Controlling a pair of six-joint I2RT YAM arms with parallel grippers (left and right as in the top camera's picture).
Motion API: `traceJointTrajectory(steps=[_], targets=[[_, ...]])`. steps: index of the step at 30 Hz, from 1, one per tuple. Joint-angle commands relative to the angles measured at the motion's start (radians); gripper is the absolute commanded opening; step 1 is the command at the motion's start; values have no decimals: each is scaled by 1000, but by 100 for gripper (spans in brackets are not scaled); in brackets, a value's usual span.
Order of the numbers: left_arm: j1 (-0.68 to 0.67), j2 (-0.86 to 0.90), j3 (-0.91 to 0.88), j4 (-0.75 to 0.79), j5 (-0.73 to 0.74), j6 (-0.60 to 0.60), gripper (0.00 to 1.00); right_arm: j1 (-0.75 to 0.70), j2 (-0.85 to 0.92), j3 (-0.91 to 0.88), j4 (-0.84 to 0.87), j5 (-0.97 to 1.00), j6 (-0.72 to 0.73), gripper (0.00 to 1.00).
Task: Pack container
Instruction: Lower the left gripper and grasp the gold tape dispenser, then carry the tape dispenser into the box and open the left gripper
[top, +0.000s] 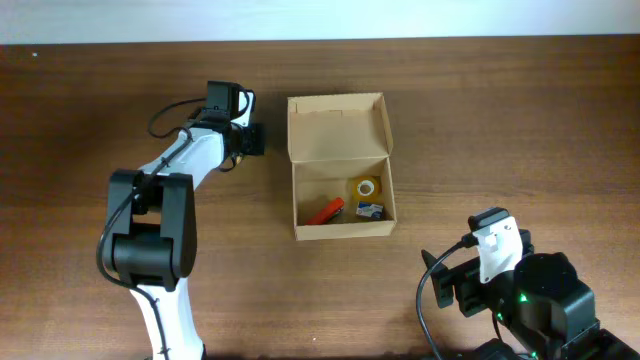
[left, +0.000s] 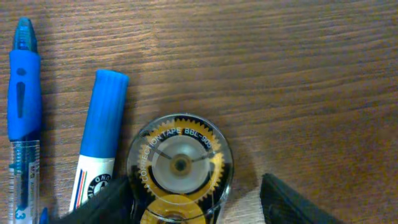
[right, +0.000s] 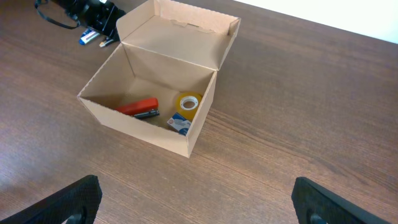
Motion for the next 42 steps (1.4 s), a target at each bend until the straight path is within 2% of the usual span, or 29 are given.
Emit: traceJointTrajectory(steps=[1,5,7,9,12,17,22,27,37,42], targets=[[3,47,-5,-9,12,11,56,8,-7,1,3,5,4,99],[3,47,-5,-9,12,11,52,8,-7,1,3,5,4,99],[3,47,-5,-12,12,11,46,8,-7,1,3,5,4,99],[3,47,-5,-14,12,11,44,8,-7,1,3,5,4,99],[3,47,-5,-17,13,10,34,8,-7,1,3,5,4,99],[2,45,-3,-24,21,-2,31,8,-7,1,3,5,4,99],[2,11,-3,-39,39,-20,24,8,-7,1,3,5,4,99],[2,-84,-3,-58,39,-20,18,8,-7,1,3,5,4,99],[-14,-370,-3,-210,38,-19,17,8,-7,1,3,5,4,99],[-97,-530,-3,-310,39,81,13,8,-7,1,3,5,4,99]])
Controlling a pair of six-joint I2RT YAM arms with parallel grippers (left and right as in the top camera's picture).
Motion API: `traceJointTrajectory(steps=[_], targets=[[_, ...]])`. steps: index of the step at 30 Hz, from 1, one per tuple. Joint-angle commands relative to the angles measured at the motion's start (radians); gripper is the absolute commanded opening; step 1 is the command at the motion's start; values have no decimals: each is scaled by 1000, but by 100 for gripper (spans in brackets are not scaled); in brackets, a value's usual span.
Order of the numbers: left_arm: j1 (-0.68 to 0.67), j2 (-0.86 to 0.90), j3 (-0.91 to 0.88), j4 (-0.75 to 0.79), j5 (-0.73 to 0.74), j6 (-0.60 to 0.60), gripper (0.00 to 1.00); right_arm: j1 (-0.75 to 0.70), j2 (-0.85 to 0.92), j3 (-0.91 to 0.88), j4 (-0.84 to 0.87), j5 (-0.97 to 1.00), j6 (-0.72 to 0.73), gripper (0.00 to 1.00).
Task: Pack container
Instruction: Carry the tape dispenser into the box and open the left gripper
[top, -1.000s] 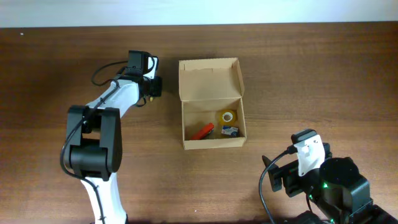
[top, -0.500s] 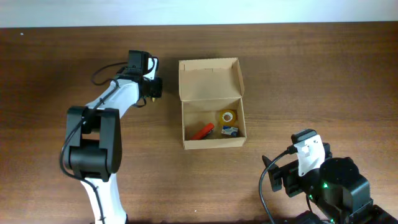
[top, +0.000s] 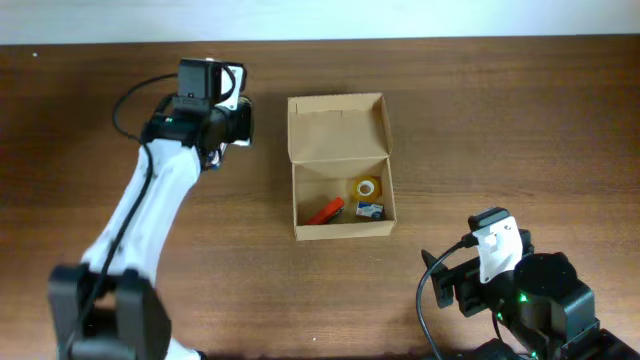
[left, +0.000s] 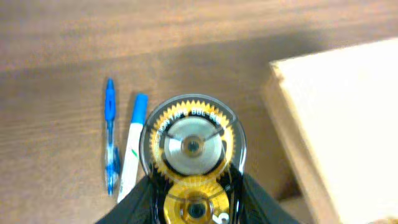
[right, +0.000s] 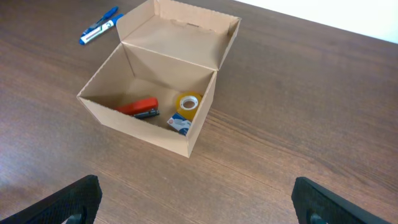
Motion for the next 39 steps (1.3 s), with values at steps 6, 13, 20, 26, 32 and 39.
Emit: traceJointTrajectory(steps=[6,13,20,26,32,39], targets=[[-231,-183,-2,-61,18,212,13,8,-7,1,3,5,3,99],[-397,-146,-5,-152,18,314,12,8,-7,1,3,5,3,99],[-475,-31,-6,-188,18,430,12,8,-7,1,3,5,3,99],[-480,116,-6,-187,18,555,12,8,-7,1,3,5,3,99],[-479,218,-6,-168,18,672,12,8,-7,1,3,5,3,99],[-479,249,-6,-74,10,742,12,8,-7,1,3,5,3,99]])
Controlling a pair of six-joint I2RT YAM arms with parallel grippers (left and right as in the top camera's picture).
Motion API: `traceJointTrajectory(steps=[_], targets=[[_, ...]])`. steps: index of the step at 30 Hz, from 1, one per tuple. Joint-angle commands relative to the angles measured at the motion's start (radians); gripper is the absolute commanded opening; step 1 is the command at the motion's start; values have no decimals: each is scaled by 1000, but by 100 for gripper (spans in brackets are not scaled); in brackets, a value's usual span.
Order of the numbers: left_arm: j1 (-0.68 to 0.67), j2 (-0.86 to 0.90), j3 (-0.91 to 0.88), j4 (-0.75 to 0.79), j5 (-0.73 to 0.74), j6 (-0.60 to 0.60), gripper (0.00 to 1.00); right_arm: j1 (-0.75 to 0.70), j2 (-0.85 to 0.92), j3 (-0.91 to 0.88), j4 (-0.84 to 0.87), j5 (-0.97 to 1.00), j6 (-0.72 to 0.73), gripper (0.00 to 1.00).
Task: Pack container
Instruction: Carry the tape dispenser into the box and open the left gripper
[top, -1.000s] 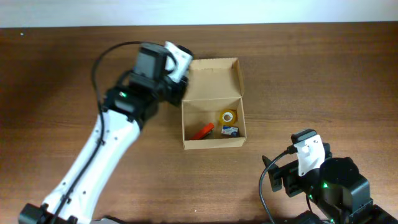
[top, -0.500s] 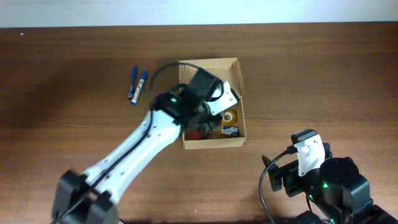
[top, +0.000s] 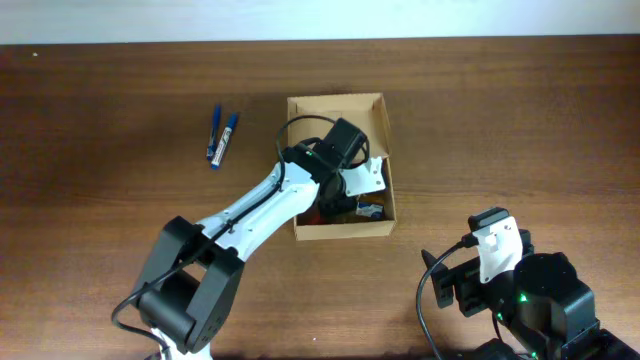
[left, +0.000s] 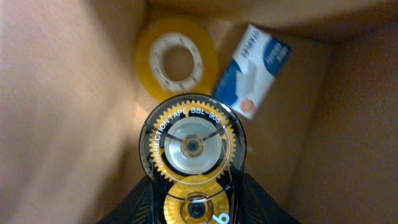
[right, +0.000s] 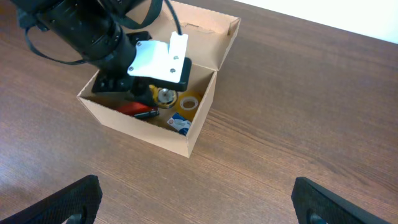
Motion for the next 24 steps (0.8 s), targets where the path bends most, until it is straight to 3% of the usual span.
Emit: traceJointTrajectory(steps=[1,15,18,21,24], targets=[[1,11,-4,30,3,67,12,8,-7,1,3,5,3,99],[67,11,-4,43,6,140,14,8,-7,1,3,5,3,99],[70,11,-4,43,32,140,27,8,-7,1,3,5,3,99],[70,11,-4,44,41,140,27,8,-7,1,3,5,3,99],[70,11,-4,44,40,140,45,8,-7,1,3,5,3,99]])
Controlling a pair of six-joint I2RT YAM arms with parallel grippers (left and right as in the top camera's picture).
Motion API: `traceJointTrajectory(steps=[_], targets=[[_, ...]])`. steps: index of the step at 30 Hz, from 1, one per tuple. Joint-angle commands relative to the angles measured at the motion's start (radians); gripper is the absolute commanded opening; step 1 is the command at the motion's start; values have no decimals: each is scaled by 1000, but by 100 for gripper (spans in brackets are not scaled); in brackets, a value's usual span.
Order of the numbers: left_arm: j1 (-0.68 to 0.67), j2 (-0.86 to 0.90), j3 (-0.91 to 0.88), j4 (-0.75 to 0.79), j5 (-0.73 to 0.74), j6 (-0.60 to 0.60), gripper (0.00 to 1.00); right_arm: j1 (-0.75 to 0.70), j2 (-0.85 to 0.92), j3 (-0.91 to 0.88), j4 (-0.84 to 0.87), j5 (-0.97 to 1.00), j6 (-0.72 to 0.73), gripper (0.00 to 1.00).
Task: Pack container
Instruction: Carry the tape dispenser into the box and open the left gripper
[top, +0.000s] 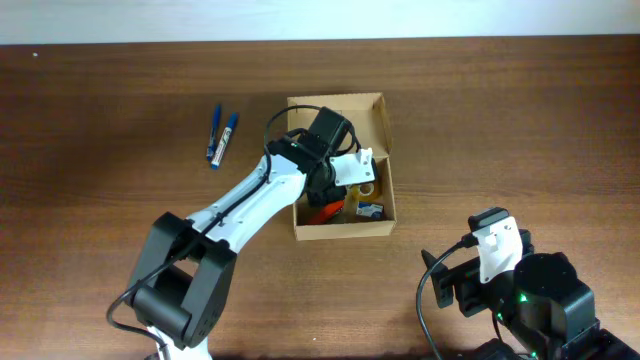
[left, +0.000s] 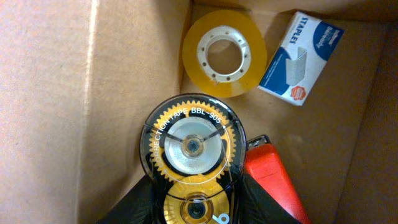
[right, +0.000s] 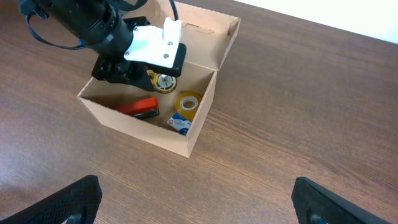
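Note:
The open cardboard box (top: 340, 232) stands mid-table with its lid folded back. My left gripper (left: 194, 202) is down inside it, shut on a clear round correction tape dispenser (left: 193, 149) with yellow gears. On the box floor lie a yellow tape roll (left: 224, 53), a blue-and-white staples box (left: 310, 57) and a red stapler (left: 277, 183). The right wrist view shows the box (right: 149, 134) with the left gripper (right: 158, 78) at its back left. My right gripper (right: 199, 205) stands open over bare table, near the front right.
Two blue pens (top: 222, 137) lie side by side on the table left of the box. The right arm's base (top: 530, 290) sits at the front right corner. The wooden table (top: 500, 120) runs to a pale wall at the back.
My left gripper, still shut on the correction tape, has shifted inside the box toward its back left. The red stapler now shows beside it. The right arm has not moved.
My left gripper stood open around the correction tape on the table beside the two pens. Then it held the dispenser, shut, above the table near the box. Then it was inside the box over the tape roll and staples, and now nearer the back left.

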Motion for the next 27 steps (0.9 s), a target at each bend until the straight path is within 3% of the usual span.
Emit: traceJointTrajectory(steps=[1,6,12,24,27], targets=[[2,11,-4,6,27,15,47,8,-7,1,3,5,3,99],[2,11,-4,5,28,14,57,8,-7,1,3,5,3,99],[0,-19,2,5,29,-79,58,8,-7,1,3,5,3,99],[30,-391,16,1,8,-200,57,8,-7,1,3,5,3,99],[81,-454,16,2,-87,-294,57,8,-7,1,3,5,3,99]])
